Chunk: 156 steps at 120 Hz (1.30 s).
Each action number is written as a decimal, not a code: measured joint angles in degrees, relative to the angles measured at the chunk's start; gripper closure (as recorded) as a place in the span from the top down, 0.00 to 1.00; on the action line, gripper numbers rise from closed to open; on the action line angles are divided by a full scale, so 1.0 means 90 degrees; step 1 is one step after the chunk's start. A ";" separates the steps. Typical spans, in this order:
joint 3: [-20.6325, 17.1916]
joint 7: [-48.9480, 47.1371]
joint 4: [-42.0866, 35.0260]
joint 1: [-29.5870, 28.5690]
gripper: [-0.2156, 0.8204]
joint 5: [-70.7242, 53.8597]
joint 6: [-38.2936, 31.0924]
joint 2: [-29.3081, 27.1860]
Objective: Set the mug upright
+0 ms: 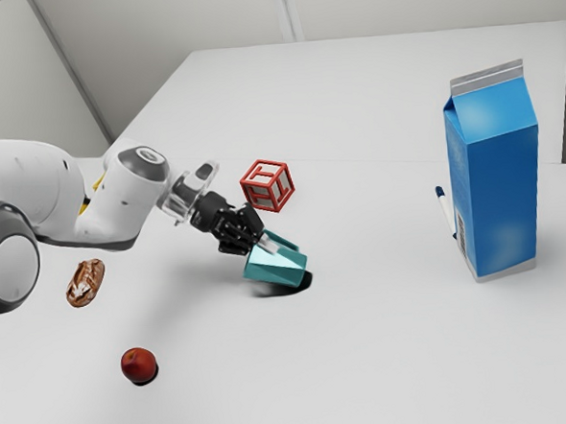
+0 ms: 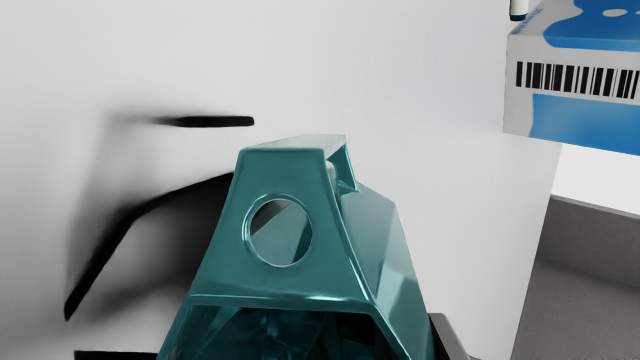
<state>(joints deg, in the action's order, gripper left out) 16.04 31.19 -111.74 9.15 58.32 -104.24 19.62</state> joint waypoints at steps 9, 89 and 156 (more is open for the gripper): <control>-0.0019 -0.0060 0.0029 0.0000 0.09 -0.0030 0.0000 -0.0039; -0.0333 -0.1940 -0.0057 0.0592 0.08 -0.5679 -0.0690 -0.1504; -0.0536 -0.3439 -0.0052 0.0783 0.08 -0.6838 -0.0870 -0.1105</control>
<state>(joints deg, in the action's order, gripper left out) 11.21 0.24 -112.21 16.20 -3.23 -112.07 9.67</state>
